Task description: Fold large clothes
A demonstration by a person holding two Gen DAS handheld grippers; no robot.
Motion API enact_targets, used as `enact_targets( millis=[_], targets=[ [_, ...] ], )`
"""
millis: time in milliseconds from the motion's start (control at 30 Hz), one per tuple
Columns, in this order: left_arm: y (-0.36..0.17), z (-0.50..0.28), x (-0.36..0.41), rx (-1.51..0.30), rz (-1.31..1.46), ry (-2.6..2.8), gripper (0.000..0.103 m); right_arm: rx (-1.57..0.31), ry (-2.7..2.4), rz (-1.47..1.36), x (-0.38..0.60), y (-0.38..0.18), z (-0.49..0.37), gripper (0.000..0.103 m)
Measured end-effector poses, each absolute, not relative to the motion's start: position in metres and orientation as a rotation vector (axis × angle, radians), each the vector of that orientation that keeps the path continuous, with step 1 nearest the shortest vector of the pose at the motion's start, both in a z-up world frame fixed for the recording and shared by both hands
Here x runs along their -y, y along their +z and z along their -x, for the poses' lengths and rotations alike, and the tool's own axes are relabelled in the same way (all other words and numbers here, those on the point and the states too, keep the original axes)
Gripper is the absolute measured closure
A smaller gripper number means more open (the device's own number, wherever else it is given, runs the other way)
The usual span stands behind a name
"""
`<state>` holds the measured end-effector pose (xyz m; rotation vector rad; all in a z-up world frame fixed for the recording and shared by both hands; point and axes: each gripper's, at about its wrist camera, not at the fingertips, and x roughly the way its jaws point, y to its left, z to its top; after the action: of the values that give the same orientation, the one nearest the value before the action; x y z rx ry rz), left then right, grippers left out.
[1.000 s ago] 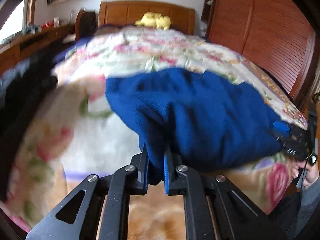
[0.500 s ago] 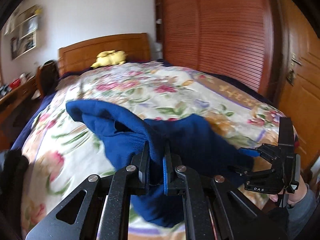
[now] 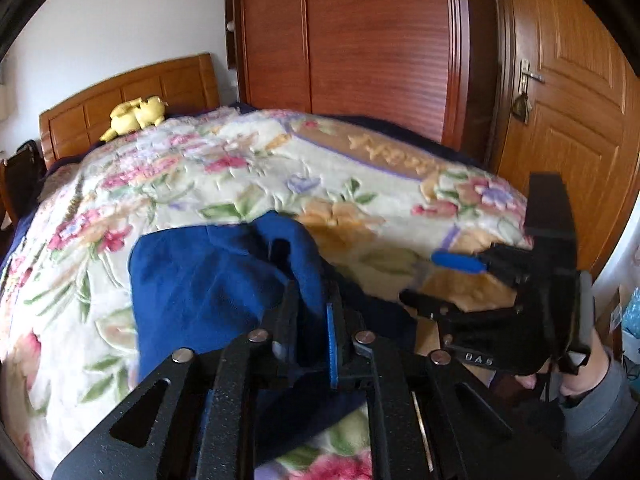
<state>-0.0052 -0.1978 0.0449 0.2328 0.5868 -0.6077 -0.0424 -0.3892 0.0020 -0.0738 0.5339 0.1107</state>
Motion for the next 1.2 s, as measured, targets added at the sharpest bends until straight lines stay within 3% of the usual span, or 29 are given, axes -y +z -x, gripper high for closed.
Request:
enact_targets(
  millis=[33, 133, 233, 300, 367, 733, 1200],
  targets=[
    [0.044, 0.008, 0.197, -0.583, -0.24, -0.612, 0.086, -0.534, 0.109, 0.077, 0.386, 0.003, 0.043, 0.043],
    [0.05, 0.017, 0.188, -0.561, -0.225, -0.624, 0.065, -0.539, 0.106, 0.084, 0.38, 0.002, 0.042, 0.043],
    [0.058, 0.02, 0.177, -0.552, -0.187, -0.634, 0.057, -0.538, 0.101, 0.088, 0.377, 0.003, 0.039, 0.043],
    [0.062, 0.021, 0.166, -0.535, -0.162, -0.617, 0.031, -0.53, 0.104, 0.084, 0.374, 0.005, 0.038, 0.043],
    [0.065, 0.023, 0.15, -0.507, -0.139, -0.587, 0.024, -0.519, 0.104, 0.085, 0.374, 0.006, 0.037, 0.043],
    [0.036, 0.004, 0.064, -0.486, -0.06, -0.416, 0.023, -0.424, 0.111, 0.091, 0.364, 0.033, 0.043, 0.043],
    [-0.007, -0.014, 0.025, -0.499, -0.076, -0.333, 0.023, -0.443, 0.289, 0.152, 0.31, 0.066, 0.03, 0.043]
  ],
)
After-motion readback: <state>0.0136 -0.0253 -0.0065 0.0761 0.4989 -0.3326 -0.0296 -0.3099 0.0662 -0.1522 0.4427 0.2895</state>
